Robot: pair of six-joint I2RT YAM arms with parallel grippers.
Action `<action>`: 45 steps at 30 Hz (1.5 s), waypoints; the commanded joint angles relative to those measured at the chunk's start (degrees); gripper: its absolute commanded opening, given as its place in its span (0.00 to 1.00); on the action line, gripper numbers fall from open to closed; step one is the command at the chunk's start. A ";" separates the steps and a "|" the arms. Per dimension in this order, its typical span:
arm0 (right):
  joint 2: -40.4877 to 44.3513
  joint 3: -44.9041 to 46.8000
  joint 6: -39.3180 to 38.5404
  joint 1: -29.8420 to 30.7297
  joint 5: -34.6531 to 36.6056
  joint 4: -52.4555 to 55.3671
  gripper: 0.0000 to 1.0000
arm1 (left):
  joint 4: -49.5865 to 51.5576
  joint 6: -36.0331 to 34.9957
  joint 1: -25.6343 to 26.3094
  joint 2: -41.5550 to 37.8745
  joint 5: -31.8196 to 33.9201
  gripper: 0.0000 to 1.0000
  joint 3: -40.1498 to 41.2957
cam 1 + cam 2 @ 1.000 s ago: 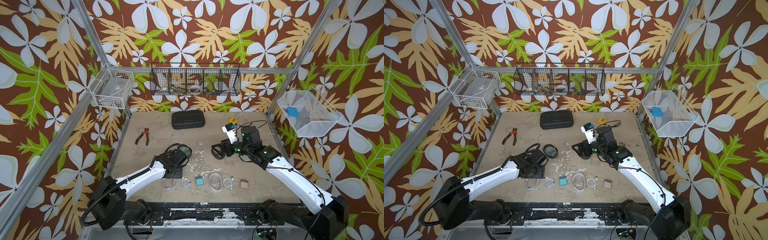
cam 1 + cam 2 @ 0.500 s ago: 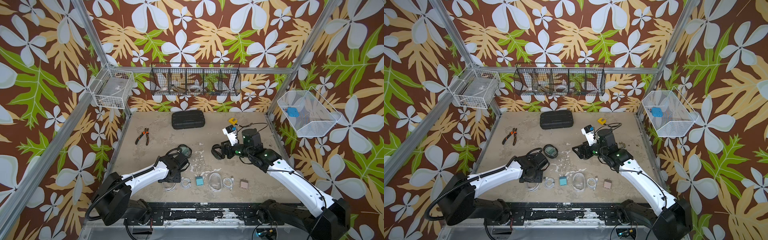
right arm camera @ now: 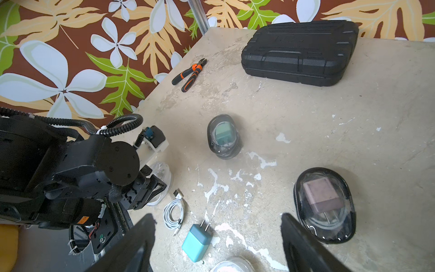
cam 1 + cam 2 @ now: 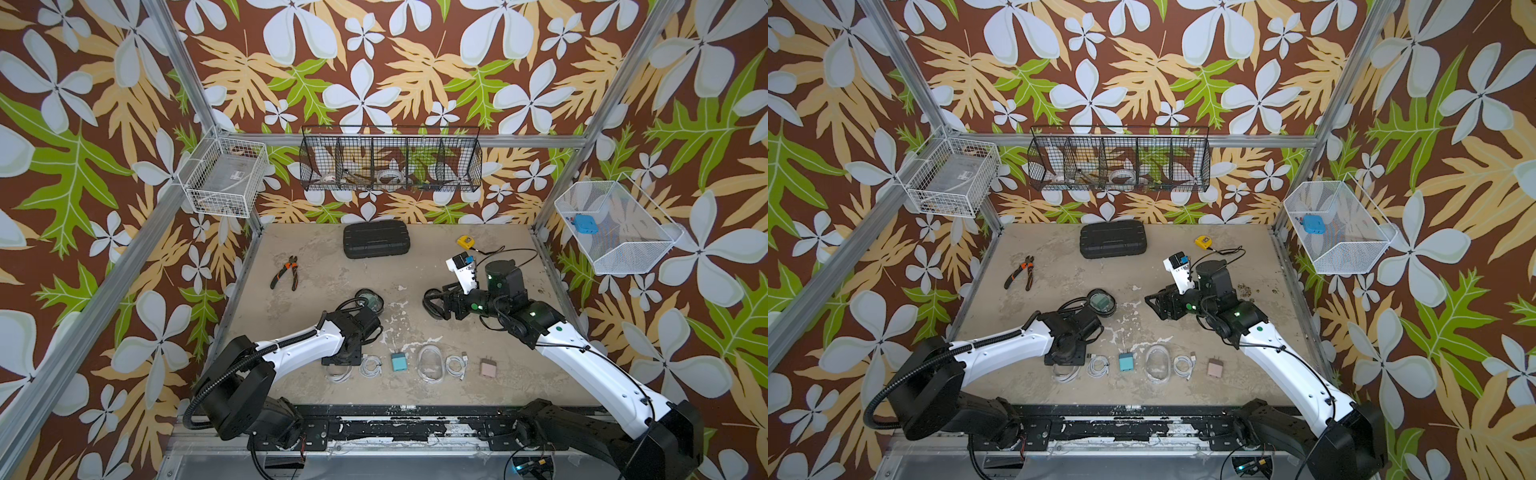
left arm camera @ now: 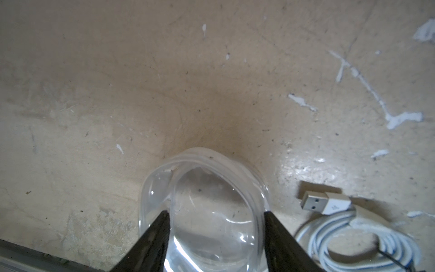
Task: Pack away charging kits
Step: Pick up the storage bag at the center of the board.
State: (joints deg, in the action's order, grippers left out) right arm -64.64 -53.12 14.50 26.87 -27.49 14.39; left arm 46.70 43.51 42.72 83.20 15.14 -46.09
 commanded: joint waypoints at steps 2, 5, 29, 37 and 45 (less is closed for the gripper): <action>0.04 0.03 -0.35 0.03 -0.46 -1.74 0.84 | -0.02 0.27 0.32 -0.05 0.29 0.57 0.30; 0.25 0.37 -0.26 0.05 -0.46 -1.91 0.84 | -0.41 -0.08 0.76 0.04 0.00 0.55 0.47; 1.05 1.42 0.96 0.03 -1.87 -2.84 0.83 | 1.05 -1.06 1.57 -0.24 2.26 0.00 -0.44; -0.56 1.29 1.35 0.56 -4.66 -2.55 0.80 | 0.52 -2.28 1.53 -3.57 -0.25 0.00 -1.34; -4.02 3.64 2.89 14.10 0.53 -2.59 0.58 | -6.07 -4.46 1.23 -7.93 -9.52 0.00 -0.17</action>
State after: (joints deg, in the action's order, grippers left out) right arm -67.44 -50.52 15.94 37.91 -29.10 12.86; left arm 43.92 40.12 44.07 76.09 9.58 -47.03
